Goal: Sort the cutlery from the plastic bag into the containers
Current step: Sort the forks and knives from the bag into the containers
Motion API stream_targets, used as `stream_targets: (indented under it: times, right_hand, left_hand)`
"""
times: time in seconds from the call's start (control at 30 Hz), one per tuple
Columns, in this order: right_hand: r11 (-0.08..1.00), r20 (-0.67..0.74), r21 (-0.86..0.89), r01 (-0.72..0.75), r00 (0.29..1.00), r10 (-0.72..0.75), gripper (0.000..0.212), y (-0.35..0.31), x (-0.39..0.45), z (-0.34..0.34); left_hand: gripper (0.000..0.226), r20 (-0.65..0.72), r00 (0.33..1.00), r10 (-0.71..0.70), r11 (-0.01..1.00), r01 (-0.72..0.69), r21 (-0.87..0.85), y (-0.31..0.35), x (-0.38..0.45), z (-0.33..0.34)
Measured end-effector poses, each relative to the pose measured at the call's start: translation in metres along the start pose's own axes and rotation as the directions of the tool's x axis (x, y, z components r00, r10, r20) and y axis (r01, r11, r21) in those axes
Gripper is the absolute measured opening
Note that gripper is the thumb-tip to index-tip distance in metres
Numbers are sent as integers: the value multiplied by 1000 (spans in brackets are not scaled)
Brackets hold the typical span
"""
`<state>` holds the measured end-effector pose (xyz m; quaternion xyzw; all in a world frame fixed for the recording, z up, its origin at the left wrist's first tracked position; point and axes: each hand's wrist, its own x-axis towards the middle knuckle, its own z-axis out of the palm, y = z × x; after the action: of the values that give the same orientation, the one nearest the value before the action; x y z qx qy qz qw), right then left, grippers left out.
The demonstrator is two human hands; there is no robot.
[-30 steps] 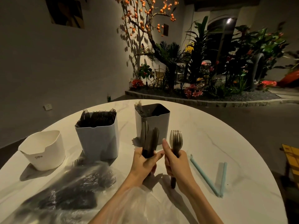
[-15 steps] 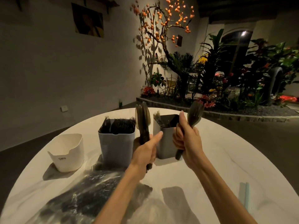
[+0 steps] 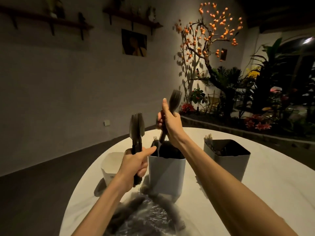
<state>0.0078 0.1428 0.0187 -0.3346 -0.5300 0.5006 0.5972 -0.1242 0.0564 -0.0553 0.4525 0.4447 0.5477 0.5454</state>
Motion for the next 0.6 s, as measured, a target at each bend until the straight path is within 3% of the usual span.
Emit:
stream_targets:
  times: [0.17,0.27,0.37,0.43,0.53,0.6]
  right_hand:
    - [968,23,-243,63,998,-59,33,32,5,2]
    - [947,-6,-304,108,993,-115,33,23,6,-1]
    - [879,-21,-448,160,982,-189,26,8,-5,-4]
    - [880,-2,-423,217,971,-241,28,-5,-27,-7]
    - [929,125,-340,146,986,-110,56,-20,-77,-13]
    - [923,164,-377,72,986,-10,49,-18,-105,-23]
  left_hand:
    - [41,111,993,-38,999,38,6,-5,-2,-8]
    - [33,221,974,-56,998,62,-20,-8,-5,-8]
    - [33,392,918,-67,964,161,-210,-12,-10,-7]
    - [29,514,857,-46,912,246,-328,-13,-15,-4]
    - [25,586,810,10,910,236,-342,-12,-24,5]
    - [29,594,803,35,934,185,-305,-10,-32,15]
